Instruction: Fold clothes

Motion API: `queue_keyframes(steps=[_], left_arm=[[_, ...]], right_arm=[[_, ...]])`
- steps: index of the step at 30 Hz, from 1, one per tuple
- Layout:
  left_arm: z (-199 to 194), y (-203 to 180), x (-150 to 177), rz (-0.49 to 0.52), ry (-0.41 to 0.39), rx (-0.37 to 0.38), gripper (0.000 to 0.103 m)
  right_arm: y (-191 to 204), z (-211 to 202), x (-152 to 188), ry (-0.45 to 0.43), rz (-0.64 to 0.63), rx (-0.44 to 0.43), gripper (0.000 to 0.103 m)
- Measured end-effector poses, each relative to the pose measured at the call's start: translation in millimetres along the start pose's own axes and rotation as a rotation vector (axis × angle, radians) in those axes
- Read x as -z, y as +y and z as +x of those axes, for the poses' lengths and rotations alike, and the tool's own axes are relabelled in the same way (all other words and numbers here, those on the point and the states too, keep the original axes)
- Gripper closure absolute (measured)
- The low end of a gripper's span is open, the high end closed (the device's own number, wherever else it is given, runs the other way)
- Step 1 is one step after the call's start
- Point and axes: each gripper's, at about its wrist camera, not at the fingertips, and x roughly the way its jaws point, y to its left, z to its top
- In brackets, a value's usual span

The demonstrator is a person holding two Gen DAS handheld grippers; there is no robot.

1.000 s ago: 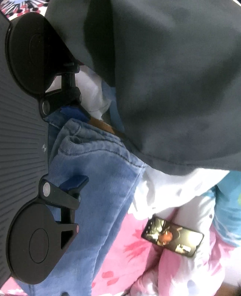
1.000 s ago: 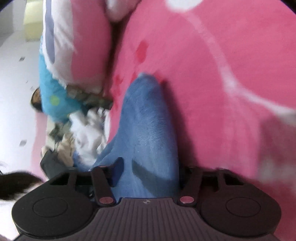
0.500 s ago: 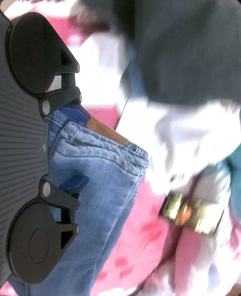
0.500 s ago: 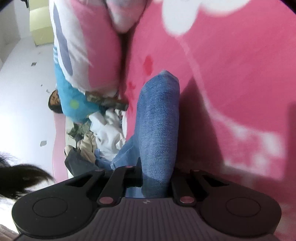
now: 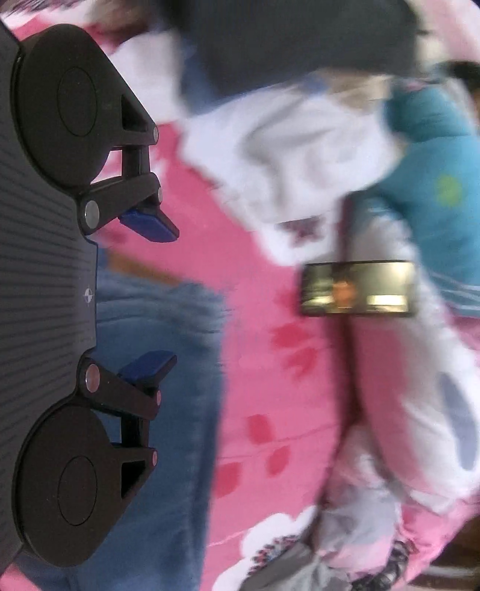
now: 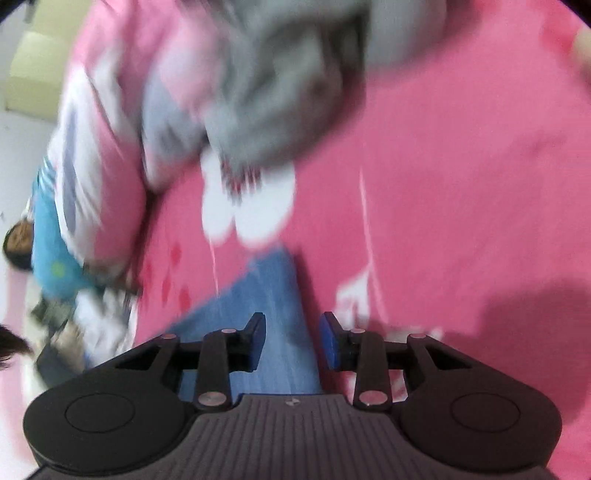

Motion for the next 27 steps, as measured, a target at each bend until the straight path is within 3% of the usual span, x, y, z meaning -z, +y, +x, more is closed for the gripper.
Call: queue_keyframes(steps=[3,6,8,9,10,16,18,22,24,27], left_arm=[[2.2,-14.2,-11.0,0.035,-0.018,0.082,0.038],[24.0,-41.3,-8.8,0.102,0.014,0.150,0.040],[41.9,-56.3,1.2,0.148,0.013,0.102,0.040],[52.3,-59.5,6.1,0.162,0.021,0.087,0.040],[61.1,-61.8,10.5,0.171,0.026,0.074,0.040],[61.8,-51.0,9.7,0.122,0.028,0.105,0.039],[62.8,-48.7,9.7,0.121,0.028,0.118,0.039],[65.8,-42.6,11.5,0.106,0.021,0.153,0.039],[66.7,-39.2,12.6,0.103,0.018,0.174,0.039],[67.0,-34.9,9.4,0.128,0.031,0.208,0.038]], right_arm=[[45.0,5.1,11.5,-0.057,-0.213,0.052,0.084],[81.9,41.5,21.2,-0.085,-0.371,0.077,0.092],[71.7,67.5,23.5,-0.110,-0.374,0.155,0.092],[60.6,80.3,24.0,-0.123,-0.358,0.206,0.102],[55.0,84.8,24.3,-0.135,-0.346,0.232,0.103],[58.8,53.3,24.8,-0.201,-0.285,0.214,0.103],[69.2,35.7,33.7,-0.213,-0.347,0.215,0.103],[82.0,33.8,72.8,-0.133,-0.573,0.269,0.103],[57.7,63.8,89.4,-0.035,-0.584,0.353,0.103],[43.8,70.0,96.7,-0.090,-0.531,0.354,0.103]])
